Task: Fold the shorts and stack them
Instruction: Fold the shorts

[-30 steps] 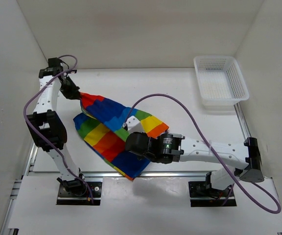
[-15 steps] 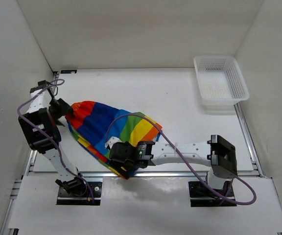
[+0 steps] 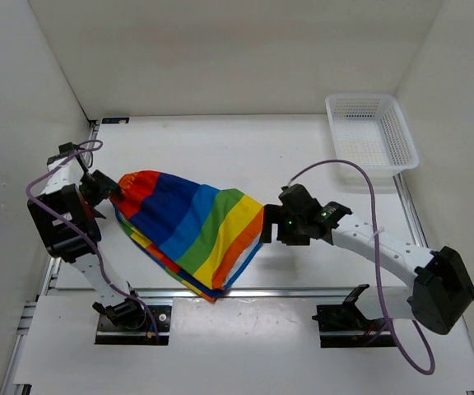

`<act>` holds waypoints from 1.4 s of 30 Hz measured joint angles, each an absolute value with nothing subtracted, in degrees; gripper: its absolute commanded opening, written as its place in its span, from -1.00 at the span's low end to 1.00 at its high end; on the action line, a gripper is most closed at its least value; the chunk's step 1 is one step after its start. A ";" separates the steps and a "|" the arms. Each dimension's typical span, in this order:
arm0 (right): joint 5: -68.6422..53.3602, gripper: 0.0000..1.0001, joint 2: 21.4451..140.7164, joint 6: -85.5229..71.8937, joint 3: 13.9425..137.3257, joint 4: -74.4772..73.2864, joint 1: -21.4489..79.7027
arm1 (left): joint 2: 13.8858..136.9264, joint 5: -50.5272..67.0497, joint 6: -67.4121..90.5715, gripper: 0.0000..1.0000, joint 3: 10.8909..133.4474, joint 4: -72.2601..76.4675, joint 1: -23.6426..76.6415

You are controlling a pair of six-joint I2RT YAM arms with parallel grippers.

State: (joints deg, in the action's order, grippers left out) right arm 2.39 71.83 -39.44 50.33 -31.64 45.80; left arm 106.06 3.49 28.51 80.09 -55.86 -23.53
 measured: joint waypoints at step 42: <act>-3.03 0.36 117.71 -28.67 95.79 -28.71 19.57 | 94.59 8.43 32.56 -0.03 60.53 -52.71 -13.26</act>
State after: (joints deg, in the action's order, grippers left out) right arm -3.03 117.71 -28.67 95.79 -28.71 19.57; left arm 94.59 8.43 32.56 60.53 -52.71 -13.26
